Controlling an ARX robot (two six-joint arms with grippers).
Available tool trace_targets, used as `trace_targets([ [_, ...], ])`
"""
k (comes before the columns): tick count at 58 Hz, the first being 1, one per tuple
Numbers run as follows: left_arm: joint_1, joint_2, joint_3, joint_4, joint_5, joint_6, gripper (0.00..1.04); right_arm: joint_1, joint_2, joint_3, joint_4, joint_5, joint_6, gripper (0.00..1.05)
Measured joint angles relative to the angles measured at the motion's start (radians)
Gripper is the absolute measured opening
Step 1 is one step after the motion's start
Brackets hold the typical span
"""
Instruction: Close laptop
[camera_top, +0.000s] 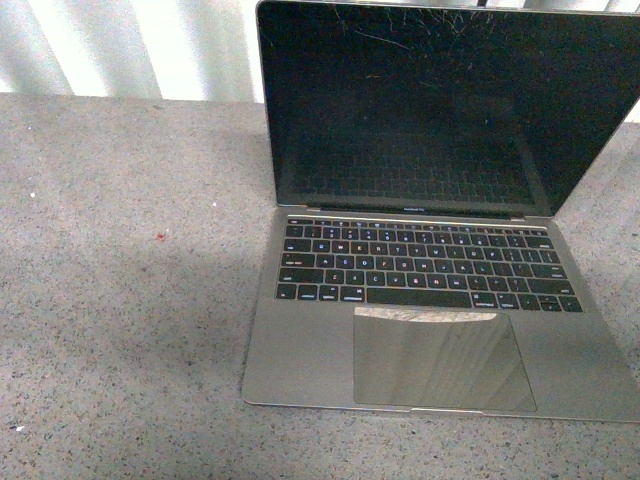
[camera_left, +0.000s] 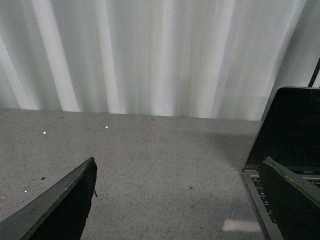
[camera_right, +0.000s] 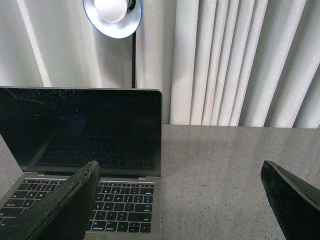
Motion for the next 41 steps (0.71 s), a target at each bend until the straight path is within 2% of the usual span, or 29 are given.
trace_targets([
  [41, 0.0, 0.0, 0.0, 0.0, 0.0, 0.0, 0.98, 0.0, 0.0, 0.0, 0.0, 0.0, 0.0, 0.97],
])
